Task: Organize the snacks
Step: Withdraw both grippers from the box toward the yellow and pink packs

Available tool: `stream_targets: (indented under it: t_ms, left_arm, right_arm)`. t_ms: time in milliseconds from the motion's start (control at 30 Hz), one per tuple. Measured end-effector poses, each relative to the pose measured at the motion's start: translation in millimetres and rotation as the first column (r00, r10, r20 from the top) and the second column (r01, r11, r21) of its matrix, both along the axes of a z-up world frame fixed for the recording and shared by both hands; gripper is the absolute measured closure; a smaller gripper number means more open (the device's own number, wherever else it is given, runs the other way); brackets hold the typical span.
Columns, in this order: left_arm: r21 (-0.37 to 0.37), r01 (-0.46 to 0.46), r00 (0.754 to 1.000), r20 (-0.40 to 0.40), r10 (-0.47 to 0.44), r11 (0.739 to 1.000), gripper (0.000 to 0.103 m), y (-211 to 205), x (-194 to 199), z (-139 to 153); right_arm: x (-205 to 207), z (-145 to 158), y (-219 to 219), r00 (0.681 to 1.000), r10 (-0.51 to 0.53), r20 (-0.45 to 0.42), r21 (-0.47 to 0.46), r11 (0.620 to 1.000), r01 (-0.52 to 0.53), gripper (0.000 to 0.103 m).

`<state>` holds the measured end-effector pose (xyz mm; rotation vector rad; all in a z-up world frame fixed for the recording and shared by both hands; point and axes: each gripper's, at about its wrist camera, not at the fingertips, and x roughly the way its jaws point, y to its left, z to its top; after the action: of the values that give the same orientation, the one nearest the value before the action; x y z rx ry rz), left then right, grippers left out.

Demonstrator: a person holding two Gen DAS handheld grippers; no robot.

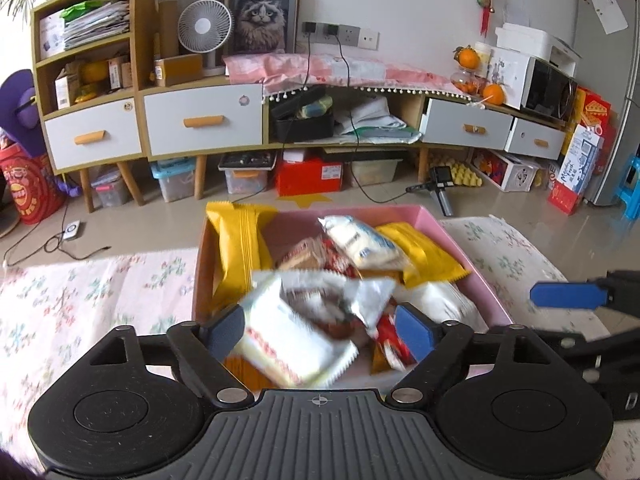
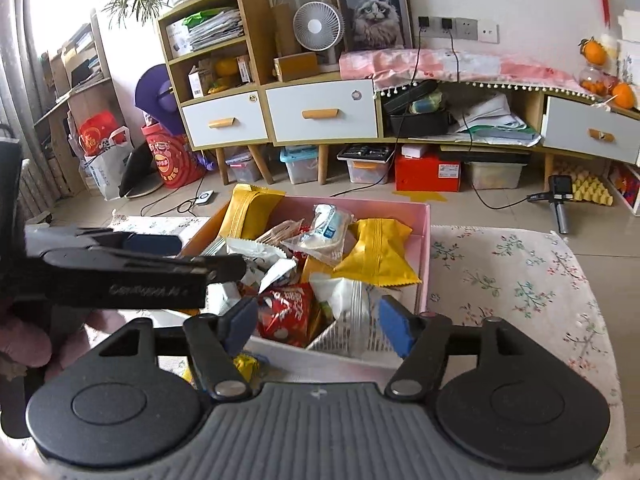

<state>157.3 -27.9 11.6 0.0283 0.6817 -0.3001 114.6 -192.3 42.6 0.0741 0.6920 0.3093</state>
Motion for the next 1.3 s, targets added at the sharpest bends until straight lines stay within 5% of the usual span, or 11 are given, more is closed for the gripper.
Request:
stream_targets:
  t_ms: [500, 1300]
  left_arm:
    - [0.033, -0.031, 0.997, -0.071, 0.033, 0.999, 0.005, 16, -88, -11]
    - [0.118, 0.003, 0.996, -0.09, 0.008, 0.993, 0.002, -13, -108, -56]
  right_arm:
    - [-42, -1, -8, 0.999, -0.052, -0.016, -0.015, 0.999, 0.052, 0.002]
    - [-64, -57, -20, 0.988, -0.114, -0.104, -0.157, 0.983, 0.097, 0.0]
